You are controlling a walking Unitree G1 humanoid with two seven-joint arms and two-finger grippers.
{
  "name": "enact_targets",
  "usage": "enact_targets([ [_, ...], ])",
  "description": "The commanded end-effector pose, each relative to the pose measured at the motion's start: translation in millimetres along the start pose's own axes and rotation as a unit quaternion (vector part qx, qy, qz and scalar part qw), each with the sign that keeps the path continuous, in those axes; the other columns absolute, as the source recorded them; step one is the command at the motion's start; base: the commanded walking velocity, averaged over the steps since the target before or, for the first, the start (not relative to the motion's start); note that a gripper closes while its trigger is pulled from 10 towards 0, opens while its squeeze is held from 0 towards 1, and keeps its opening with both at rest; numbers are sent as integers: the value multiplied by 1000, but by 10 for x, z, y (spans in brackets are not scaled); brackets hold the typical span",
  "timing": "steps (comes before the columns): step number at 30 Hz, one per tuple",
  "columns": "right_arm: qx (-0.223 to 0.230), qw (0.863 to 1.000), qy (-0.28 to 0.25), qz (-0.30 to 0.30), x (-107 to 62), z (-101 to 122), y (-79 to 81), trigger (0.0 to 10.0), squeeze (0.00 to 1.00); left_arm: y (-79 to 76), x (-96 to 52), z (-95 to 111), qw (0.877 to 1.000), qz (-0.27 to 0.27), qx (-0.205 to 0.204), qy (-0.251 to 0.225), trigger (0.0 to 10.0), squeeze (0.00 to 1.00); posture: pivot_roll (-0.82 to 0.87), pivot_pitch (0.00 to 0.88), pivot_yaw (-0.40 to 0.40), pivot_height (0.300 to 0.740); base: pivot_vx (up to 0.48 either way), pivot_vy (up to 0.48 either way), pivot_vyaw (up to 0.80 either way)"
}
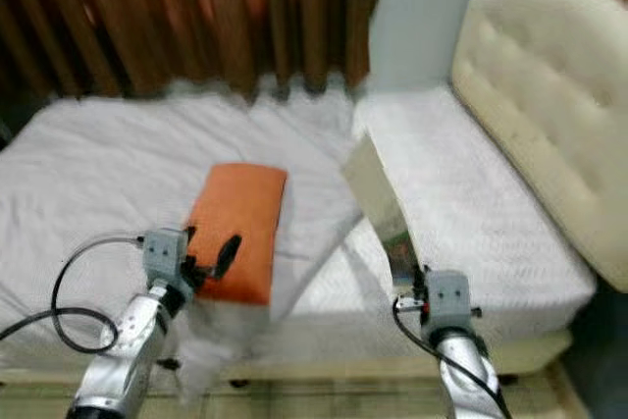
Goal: Clean up the room
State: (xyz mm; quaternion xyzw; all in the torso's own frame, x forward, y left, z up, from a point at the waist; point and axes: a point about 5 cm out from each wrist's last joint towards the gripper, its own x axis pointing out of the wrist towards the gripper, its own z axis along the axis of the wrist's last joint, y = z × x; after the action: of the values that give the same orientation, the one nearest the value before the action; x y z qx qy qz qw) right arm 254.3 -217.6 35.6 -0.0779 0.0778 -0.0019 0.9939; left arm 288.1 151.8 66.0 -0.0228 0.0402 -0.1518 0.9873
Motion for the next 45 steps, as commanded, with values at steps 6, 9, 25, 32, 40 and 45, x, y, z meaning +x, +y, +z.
enact_targets([
  [6, -3, 999, -25, 24, 97, 128, 64, 0, 0, 23, 16, -9, 1000, 3, 4, -1, 10000, 0, -53, 0, 31, 740, 286, -382, 0],
  [9, -4, 999, -21, 38, 101, 135, 49, 0, 0, -1, 15, -20, 1000, 11, -1, -6, 10000, 0, -47, 0, -22, 740, 291, -377, 0],
  [25, 14, 997, -10, 80, 295, 198, 185, 0, 0, -24, 46, 6, 999, 28, 24, -7, 10000, 0, -8, 0, -38, 740, 274, -55, 0],
  [32, 20, 997, -8, 77, 319, 185, 188, 0, 0, -26, 60, 11, 1000, 17, 26, -4, 10000, 0, -15, 0, -25, 740, 480, 0, 0],
  [40, 24, 997, -8, 76, 303, 168, 198, 0, 0, -76, 84, 12, 1000, -5, 28, 0, 10000, 0, -20, 0, -14, 740, 480, 0, 0],
  [45, 25, 997, -6, 74, 294, 153, 192, 0, 0, -87, 80, 4, 1000, -12, 29, 3, 10000, 0, -22, 0, -10, 740, 480, 0, 0],
])
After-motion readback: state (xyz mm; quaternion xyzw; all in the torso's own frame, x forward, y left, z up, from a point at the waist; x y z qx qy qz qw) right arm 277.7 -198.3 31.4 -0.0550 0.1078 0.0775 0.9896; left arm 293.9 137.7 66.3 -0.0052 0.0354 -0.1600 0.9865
